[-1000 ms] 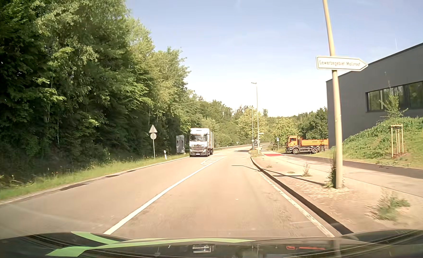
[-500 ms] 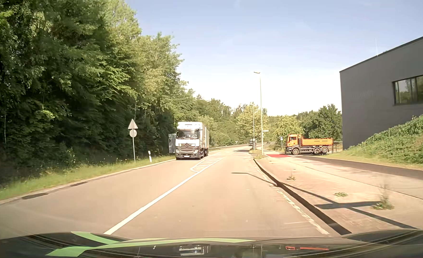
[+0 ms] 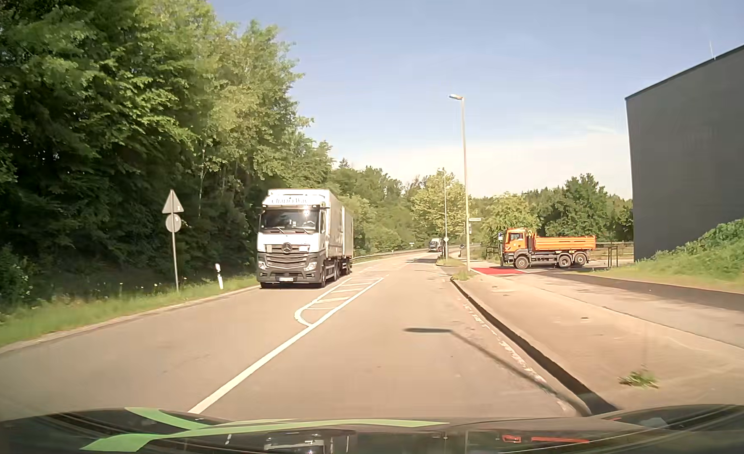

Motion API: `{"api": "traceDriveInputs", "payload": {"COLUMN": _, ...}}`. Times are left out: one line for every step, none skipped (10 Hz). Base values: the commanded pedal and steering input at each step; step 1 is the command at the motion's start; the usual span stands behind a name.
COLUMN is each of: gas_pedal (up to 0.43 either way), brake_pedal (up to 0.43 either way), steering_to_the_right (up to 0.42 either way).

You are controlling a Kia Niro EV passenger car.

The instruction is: Follow the waypoints while adhering to traffic rules and regulations

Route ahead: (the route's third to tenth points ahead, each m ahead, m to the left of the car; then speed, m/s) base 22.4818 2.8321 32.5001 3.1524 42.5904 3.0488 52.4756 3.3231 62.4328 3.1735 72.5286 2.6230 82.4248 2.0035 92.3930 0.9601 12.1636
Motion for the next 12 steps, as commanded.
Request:
{"api": "traceDriveInputs", "payload": {"gas_pedal": 0.008, "brake_pedal": 0.000, "steering_to_the_right": 0.006}}
{"api": "traceDriveInputs", "payload": {"gas_pedal": 0.008, "brake_pedal": 0.000, "steering_to_the_right": 0.006}}
{"api": "traceDriveInputs", "payload": {"gas_pedal": 0.008, "brake_pedal": 0.000, "steering_to_the_right": 0.005}}
{"api": "traceDriveInputs", "payload": {"gas_pedal": 0.008, "brake_pedal": 0.000, "steering_to_the_right": 0.005}}
{"api": "traceDriveInputs", "payload": {"gas_pedal": 0.008, "brake_pedal": 0.000, "steering_to_the_right": 0.004}}
{"api": "traceDriveInputs", "payload": {"gas_pedal": 0.020, "brake_pedal": 0.000, "steering_to_the_right": 0.004}}
{"api": "traceDriveInputs", "payload": {"gas_pedal": 0.020, "brake_pedal": 0.000, "steering_to_the_right": 0.004}}
{"api": "traceDriveInputs", "payload": {"gas_pedal": 0.020, "brake_pedal": 0.000, "steering_to_the_right": 0.004}}
{"api": "traceDriveInputs", "payload": {"gas_pedal": 0.028, "brake_pedal": 0.000, "steering_to_the_right": 0.003}}
{"api": "traceDriveInputs", "payload": {"gas_pedal": 0.028, "brake_pedal": 0.000, "steering_to_the_right": 0.002}}
{"api": "traceDriveInputs", "payload": {"gas_pedal": 0.028, "brake_pedal": 0.000, "steering_to_the_right": 0.002}}
{"api": "traceDriveInputs", "payload": {"gas_pedal": 0.028, "brake_pedal": 0.000, "steering_to_the_right": 0.002}}
